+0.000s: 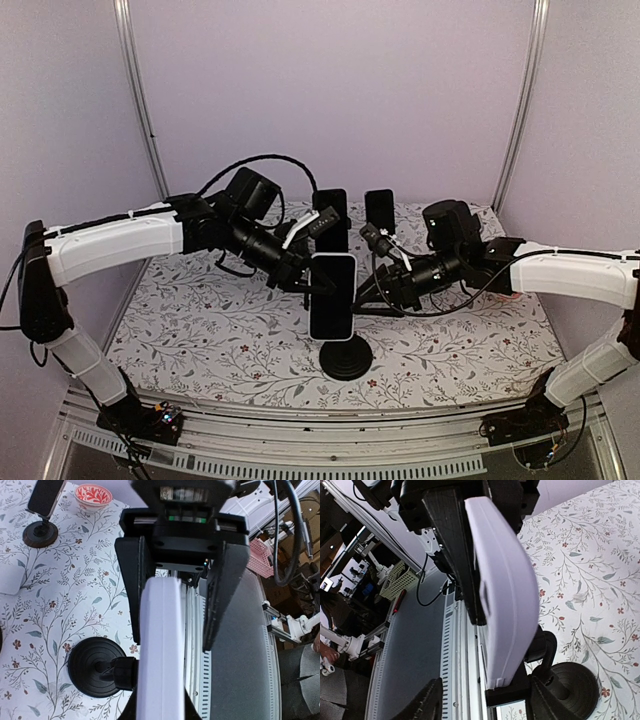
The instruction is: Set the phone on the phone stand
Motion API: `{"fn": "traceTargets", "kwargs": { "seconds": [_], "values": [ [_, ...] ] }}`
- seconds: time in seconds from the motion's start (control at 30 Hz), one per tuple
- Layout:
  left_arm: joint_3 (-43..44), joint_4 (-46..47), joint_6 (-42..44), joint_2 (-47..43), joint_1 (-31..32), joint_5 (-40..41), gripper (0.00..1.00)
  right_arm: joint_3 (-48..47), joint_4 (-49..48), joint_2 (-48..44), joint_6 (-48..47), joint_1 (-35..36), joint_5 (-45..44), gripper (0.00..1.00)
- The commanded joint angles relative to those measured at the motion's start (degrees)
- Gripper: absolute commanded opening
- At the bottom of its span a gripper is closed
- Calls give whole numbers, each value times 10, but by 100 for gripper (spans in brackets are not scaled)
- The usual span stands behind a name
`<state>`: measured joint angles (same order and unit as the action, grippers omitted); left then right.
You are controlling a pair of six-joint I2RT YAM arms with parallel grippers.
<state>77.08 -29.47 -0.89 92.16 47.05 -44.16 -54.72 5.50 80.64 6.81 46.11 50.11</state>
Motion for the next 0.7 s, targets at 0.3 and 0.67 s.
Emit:
{"fn": "traceTargets", "kwargs": {
  "seconds": [0.3, 0.67],
  "values": [
    [-58, -2, -17, -5, 5, 66, 0, 13, 11, -42, 21, 10, -22, 71],
    [-127, 120, -66, -22, 26, 46, 0, 38, 5, -42, 30, 10, -40, 63]
  ]
}}
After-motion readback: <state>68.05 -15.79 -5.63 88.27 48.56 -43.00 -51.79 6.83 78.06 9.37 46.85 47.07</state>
